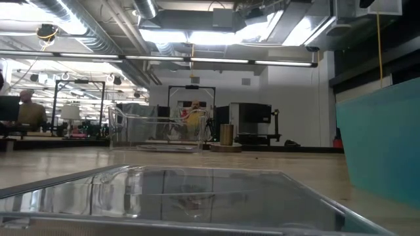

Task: Pick & place jewel cases by type
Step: Put the left black cd case into the transparent bin

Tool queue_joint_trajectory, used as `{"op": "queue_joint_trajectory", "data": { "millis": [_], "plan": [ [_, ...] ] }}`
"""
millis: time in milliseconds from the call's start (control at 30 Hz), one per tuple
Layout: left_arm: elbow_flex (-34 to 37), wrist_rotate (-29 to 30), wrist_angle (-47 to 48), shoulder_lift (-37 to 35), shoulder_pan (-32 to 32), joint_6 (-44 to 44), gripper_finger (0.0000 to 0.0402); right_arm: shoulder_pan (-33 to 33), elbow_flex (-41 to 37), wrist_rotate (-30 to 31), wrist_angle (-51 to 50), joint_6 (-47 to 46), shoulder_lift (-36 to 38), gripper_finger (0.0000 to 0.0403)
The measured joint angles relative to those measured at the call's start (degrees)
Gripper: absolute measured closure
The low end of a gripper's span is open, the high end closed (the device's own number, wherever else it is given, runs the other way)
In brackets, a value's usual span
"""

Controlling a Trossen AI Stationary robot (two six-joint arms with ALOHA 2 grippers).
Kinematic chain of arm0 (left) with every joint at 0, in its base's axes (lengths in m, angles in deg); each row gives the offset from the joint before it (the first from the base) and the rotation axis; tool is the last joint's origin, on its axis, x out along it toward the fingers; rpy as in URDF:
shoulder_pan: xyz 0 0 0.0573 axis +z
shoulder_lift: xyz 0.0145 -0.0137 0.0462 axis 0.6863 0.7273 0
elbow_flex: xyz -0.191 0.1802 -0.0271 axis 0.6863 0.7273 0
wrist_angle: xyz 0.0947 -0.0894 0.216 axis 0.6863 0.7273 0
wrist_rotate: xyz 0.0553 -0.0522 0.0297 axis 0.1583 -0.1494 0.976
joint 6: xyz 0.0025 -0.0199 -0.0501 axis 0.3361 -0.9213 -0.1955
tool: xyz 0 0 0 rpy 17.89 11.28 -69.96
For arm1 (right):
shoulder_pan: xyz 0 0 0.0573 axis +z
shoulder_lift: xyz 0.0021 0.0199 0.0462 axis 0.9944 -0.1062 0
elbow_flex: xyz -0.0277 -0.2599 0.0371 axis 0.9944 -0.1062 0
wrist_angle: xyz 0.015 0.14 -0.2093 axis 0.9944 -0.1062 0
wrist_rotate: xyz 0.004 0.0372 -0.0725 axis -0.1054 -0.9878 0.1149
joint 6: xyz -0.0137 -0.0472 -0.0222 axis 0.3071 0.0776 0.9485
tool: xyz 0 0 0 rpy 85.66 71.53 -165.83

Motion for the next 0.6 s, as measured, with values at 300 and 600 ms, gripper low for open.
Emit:
{"op": "queue_joint_trajectory", "data": {
  "millis": [300,600],
  "plan": [
    [0.0,-15.63,2.61,0.02,17.9,2.33,0.0386,0.02,0.0,-1.03,-0.02,0.0,0.0,0.0391],
    [0.0,-36.58,8.74,3.4,36.79,8.91,0.0386,0.0,0.0,-2.51,0.0,-0.22,0.0,0.0391]
  ]
}}
